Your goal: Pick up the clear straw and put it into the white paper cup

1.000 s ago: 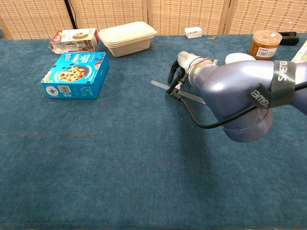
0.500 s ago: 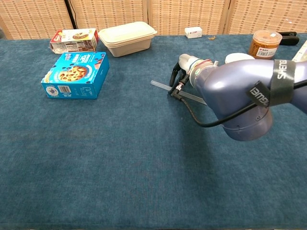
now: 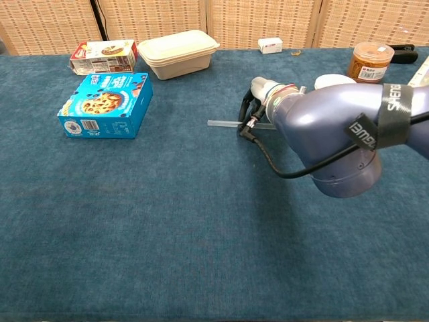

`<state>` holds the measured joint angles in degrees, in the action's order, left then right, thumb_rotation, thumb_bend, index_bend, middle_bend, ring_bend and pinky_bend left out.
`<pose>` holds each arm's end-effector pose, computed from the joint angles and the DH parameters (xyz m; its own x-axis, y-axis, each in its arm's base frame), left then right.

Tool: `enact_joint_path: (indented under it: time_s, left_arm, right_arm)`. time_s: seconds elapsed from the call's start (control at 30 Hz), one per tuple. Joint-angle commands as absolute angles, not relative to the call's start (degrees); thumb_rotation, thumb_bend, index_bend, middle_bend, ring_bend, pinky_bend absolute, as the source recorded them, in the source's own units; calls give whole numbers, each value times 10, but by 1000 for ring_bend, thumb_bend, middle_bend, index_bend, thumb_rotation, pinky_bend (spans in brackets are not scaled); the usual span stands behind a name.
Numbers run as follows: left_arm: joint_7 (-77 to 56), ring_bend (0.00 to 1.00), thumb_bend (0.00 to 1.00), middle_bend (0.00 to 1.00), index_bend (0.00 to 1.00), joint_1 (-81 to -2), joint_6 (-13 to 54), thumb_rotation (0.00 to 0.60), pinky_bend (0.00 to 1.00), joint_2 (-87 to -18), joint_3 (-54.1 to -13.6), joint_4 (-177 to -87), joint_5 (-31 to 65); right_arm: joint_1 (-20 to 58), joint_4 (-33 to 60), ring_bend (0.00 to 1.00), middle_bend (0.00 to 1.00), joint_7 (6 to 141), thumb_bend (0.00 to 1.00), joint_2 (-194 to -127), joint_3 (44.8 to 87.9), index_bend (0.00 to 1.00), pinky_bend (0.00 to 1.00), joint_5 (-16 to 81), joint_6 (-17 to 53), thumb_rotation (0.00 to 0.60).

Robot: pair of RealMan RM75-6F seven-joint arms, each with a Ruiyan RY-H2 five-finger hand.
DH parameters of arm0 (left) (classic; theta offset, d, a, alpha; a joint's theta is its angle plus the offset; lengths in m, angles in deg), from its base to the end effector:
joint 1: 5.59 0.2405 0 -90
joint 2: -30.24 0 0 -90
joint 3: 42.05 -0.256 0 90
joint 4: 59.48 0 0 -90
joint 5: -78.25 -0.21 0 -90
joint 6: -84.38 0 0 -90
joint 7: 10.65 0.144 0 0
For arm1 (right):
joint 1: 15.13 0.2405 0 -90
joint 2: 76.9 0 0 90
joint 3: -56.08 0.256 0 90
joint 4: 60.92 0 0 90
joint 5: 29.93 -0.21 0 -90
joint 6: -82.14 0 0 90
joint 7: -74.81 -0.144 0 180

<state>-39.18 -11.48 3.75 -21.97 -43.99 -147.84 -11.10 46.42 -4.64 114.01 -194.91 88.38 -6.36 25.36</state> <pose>-0.3391 0.1698 0.2144 0.1935 0.1483 0.9698 0.9806 0.0022 -0.1960 -0.0658 -0.4076 -0.1090 0.1656 -0.3337 0.9280 -0.9718 0.1049 0.2111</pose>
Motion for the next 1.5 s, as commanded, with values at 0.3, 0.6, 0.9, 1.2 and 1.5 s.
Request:
enact_joint_path:
  time_s: [0.3, 0.6, 0.9, 1.2, 1.5]
  left_arm:
    - [-391, 0, 5, 0, 0, -116, 39, 600, 0, -220, -440, -1478, -113]
    - [-387, 0, 5, 0, 0, -115, 37, 600, 0, -220, -443, -1480, -118]
    - [-382, 0, 5, 0, 0, -114, 35, 600, 0, -221, -446, -1482, -124]
    - [-370, 0, 5, 0, 0, -115, 38, 600, 0, -222, -446, -1488, -122]
    - [-361, 0, 5, 0, 0, -118, 44, 600, 0, -223, -447, -1492, -120]
  right_arm:
    - [445, 24, 0, 0, 1095, 474, -1918, 888, 538, 0, -18, 233, 600]
    - [397, 170, 0, 0, 1012, 489, -1842, 905, 543, 0, 31, 228, 600]
    - [327, 270, 0, 0, 825, 491, -1753, 942, 548, 0, 86, 302, 600]
    - [267, 270, 0, 0, 638, 490, -1697, 973, 555, 0, 161, 356, 600]
    - [218, 246, 0, 0, 494, 492, -1665, 963, 554, 0, 249, 374, 600]
